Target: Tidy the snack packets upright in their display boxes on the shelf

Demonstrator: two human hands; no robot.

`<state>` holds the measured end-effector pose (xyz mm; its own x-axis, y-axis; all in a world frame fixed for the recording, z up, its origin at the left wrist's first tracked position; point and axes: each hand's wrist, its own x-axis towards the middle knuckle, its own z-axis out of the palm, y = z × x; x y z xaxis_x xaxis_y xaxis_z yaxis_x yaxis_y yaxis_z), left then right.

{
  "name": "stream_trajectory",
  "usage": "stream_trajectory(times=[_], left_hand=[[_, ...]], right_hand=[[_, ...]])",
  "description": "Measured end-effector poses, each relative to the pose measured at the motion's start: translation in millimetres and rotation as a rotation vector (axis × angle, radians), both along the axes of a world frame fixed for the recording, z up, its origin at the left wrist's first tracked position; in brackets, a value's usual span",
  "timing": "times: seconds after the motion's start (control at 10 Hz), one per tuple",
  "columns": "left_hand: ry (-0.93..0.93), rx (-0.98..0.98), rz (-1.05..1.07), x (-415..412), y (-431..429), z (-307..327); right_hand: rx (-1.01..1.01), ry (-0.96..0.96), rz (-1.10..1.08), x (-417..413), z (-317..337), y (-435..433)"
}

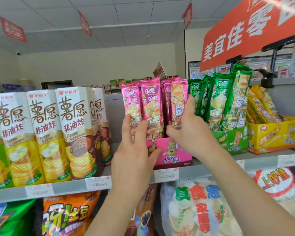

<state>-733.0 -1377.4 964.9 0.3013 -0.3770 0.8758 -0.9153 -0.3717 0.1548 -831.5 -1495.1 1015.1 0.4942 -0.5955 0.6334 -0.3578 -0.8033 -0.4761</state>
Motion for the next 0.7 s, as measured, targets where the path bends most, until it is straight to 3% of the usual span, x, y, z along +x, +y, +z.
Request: stream_trajectory(times=[0.1, 0.2, 0.3, 0.4, 0.5, 0.7], left_hand=[[-0.032, 0.007, 0.021, 1, 2, 1], [-0.003, -0.033, -0.058, 7, 9, -1], [0.05, -0.1, -0.088, 18, 12, -8], [0.055, -0.094, -0.064, 20, 10, -10], [0.067, -0.087, -0.049, 17, 9, -8], [0.031, -0.09, -0.017, -1, 20, -7]], right_hand=[[-0.1, -0.007, -0.023, -6, 0, 5], [-0.422, -0.07, -0.166, -30, -10, 5], [-0.555, -0.031, -0.252, -58, -21, -9], [-0.52, 0.23, -0.267, -68, -32, -25], [-0.563, 0.208, -0.208, -72, -37, -40], [-0.556, -0.049, -0.029, -83, -54, -49]])
